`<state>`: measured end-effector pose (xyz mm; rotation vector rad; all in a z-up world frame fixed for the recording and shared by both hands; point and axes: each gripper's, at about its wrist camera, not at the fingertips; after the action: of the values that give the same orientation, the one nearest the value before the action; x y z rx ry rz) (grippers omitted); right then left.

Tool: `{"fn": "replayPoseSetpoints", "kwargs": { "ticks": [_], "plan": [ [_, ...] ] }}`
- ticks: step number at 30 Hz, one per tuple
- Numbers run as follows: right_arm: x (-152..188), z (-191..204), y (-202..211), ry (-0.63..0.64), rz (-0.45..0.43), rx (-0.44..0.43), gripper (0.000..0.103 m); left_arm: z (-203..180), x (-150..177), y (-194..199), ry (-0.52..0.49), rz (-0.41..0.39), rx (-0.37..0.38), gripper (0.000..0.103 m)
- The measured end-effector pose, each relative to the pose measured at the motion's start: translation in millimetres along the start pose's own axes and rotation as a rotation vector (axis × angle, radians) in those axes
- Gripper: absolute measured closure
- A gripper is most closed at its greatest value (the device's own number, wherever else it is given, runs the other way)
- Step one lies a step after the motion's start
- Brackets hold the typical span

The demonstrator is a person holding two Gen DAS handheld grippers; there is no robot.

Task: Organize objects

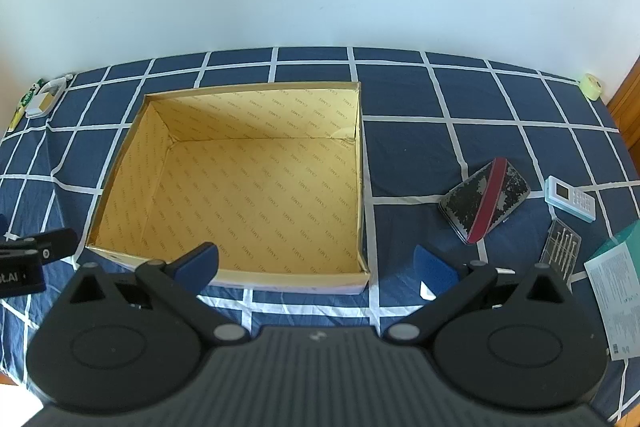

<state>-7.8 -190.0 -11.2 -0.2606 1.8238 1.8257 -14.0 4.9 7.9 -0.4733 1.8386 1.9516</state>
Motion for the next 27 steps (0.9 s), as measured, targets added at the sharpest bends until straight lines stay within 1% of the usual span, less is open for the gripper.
{"fn": "replayPoseSetpoints", "kwargs": {
  "ticks": [27],
  "plan": [
    [0.8, -3.2, 3.7, -0.002, -0.002, 0.005, 0.0, -3.1, 4.3, 3.8, -0.011, -0.004, 0.008, 0.0]
  ]
}}
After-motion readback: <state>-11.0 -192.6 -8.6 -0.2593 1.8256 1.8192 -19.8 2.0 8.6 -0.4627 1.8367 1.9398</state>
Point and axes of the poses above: each gripper's, at about its wrist camera, not at the fingertips, and y roughly against the way its jaws point, z to its left, x to its underside
